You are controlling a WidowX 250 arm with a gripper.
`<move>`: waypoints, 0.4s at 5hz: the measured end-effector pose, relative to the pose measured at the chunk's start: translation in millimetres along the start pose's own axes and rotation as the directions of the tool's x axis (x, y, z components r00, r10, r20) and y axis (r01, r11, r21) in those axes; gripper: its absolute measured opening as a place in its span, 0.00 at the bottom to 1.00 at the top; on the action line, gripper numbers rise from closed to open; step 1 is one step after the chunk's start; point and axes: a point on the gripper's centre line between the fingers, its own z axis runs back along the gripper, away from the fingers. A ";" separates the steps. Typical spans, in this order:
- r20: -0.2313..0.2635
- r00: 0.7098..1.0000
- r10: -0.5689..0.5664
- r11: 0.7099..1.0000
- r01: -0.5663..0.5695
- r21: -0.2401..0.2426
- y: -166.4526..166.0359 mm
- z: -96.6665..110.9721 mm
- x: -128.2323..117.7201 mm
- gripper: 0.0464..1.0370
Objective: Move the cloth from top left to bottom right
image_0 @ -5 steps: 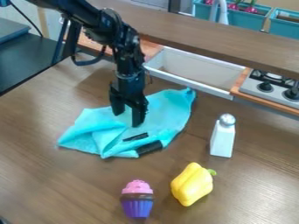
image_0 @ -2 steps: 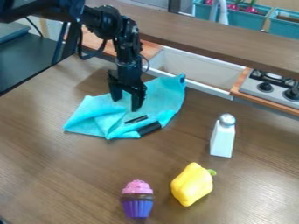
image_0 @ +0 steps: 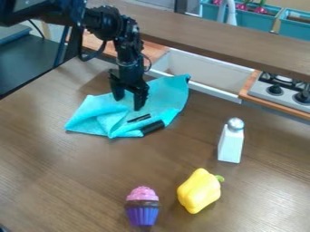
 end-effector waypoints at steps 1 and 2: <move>0.008 0.999 -0.046 0.999 0.046 -0.018 -10.8 4.4 -20.3 0.96; 0.012 0.995 -0.103 0.994 0.103 -0.031 -25.3 8.8 -42.6 0.96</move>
